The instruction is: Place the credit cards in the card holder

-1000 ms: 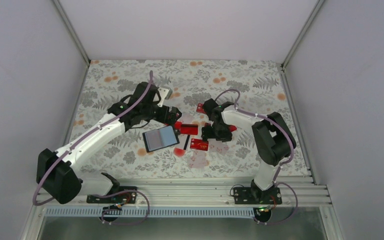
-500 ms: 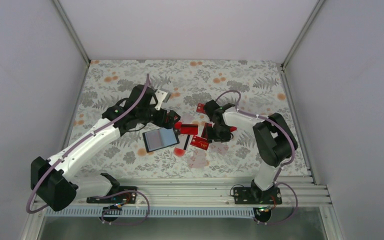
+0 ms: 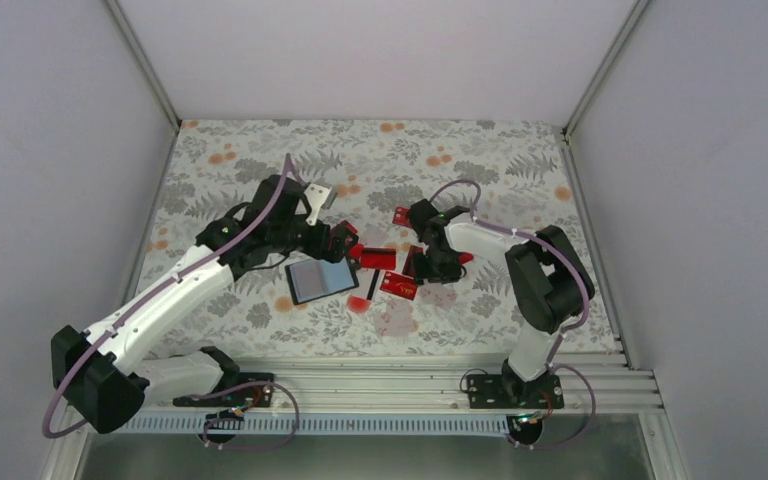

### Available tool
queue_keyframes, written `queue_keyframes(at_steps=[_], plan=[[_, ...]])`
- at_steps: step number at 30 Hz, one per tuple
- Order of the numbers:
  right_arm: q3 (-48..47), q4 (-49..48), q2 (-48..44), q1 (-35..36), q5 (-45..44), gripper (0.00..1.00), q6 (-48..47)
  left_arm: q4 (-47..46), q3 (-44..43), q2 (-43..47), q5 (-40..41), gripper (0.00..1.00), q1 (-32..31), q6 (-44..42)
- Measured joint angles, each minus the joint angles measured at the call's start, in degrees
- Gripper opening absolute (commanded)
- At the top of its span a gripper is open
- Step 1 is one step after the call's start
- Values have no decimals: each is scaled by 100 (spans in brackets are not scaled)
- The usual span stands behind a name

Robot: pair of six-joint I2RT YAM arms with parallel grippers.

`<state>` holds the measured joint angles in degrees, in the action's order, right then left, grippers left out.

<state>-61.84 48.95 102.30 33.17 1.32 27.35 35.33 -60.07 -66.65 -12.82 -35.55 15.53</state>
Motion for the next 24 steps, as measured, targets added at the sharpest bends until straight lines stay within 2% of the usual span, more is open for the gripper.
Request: queue_keyframes(at_steps=[5, 17, 21, 24], plan=[[-4, -61, -105, 15, 72, 43, 0, 4, 0, 31, 26, 100, 2, 229], [-168, -57, -1038, 26, 341, 44, 9, -142, 0, 31, -140, 100, -11, 774], [-254, -79, -1110, 26, 450, 48, 68, -243, 20, 31, -212, 100, -11, 839], [-234, -114, -1088, 26, 542, 58, 90, -286, 79, 31, -245, 100, -11, 894]])
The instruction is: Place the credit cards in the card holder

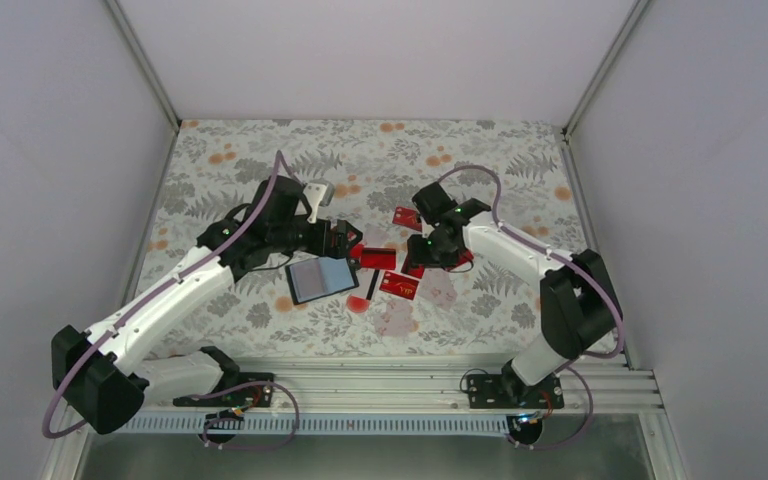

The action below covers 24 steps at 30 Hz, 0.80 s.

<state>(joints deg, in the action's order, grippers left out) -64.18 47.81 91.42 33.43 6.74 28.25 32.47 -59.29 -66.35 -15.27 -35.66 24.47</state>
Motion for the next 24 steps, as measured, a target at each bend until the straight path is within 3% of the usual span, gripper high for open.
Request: queue_keyframes(at_steps=[5, 12, 17, 24], plan=[[61, 140, 90, -22, -439, 81, 42, 20, 59, 31, 2, 100, 0, 9], [225, 319, 597, -125, -894, 87, -151, 68, 149, 149, 2, 100, 0, 2], [393, 286, 933, -186, -852, 84, -350, 94, 149, 149, 9, 100, 0, 0], [494, -11, 922, -363, -586, 54, -544, 175, 149, 149, 26, 100, 0, -2]])
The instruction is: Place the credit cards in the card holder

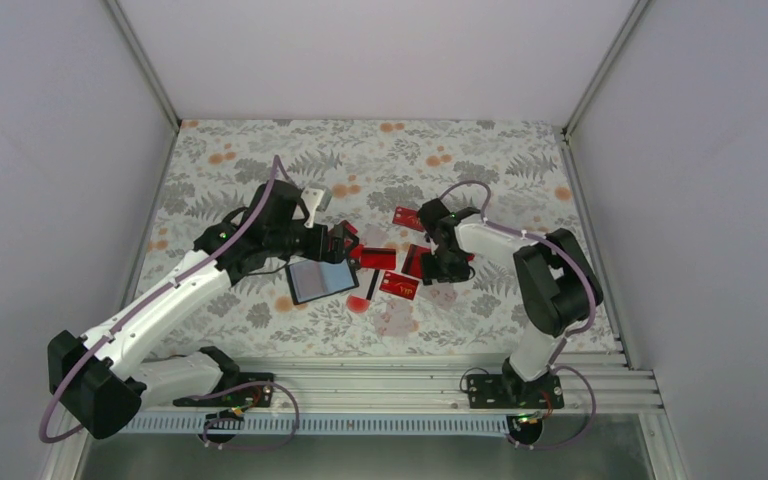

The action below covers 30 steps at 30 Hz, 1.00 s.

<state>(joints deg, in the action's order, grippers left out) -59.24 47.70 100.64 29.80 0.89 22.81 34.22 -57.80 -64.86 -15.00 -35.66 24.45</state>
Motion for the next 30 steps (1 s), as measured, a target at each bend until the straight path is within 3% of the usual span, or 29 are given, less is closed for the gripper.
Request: queue_keyframes(at_steps=[7, 22, 23, 28, 30], plan=[[243, -249, -197, -59, 39, 49, -55, 26, 0, -2, 4, 99, 0, 0], [-66, 63, -551, -122, 87, 48, -103, -114, -4, -216, -35, 99, 0, 7], [-87, 57, -621, -122, 120, 51, -103, -138, -7, -225, -39, 99, 0, 9], [-103, 107, -732, -122, 188, 82, -103, -201, -7, -227, -68, 99, -13, 24], [-98, 151, -695, -122, 116, 85, -122, -203, -7, -227, -68, 99, -15, 24]])
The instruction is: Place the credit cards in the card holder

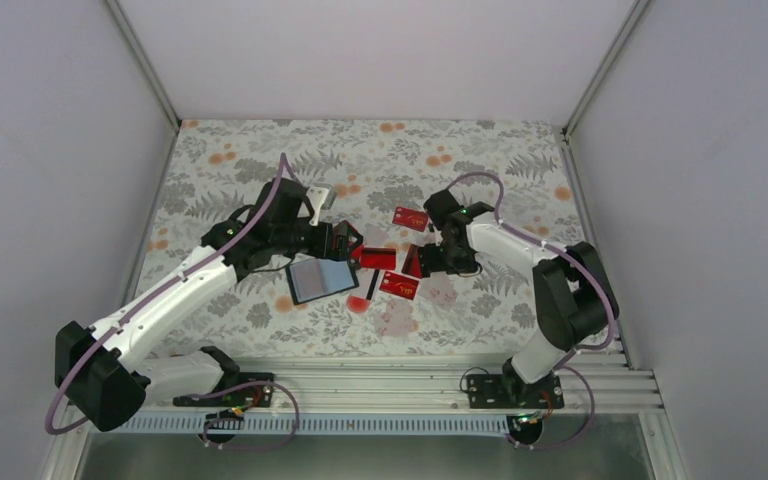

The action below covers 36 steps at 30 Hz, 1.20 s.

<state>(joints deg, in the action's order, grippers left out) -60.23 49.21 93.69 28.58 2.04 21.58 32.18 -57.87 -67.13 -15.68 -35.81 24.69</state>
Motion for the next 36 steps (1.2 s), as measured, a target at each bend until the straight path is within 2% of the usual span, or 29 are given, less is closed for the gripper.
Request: queue_keyframes(at_steps=[11, 16, 21, 28, 36], plan=[[-9, -105, 726, 0, -96, 82, 9, 0, 4, 35, 4, 99, 0, 2], [-125, -129, 846, 0, -122, 74, 114, 4, 4, 118, 24, 99, 0, 4], [-140, -162, 870, 0, -140, 73, 234, 9, 4, 140, 61, 99, 0, 2], [-140, -214, 892, 13, -155, 58, 387, 9, 4, 140, 66, 99, 0, -2], [-109, -275, 881, 66, -223, 54, 437, 22, 4, 140, 68, 99, 0, -2]])
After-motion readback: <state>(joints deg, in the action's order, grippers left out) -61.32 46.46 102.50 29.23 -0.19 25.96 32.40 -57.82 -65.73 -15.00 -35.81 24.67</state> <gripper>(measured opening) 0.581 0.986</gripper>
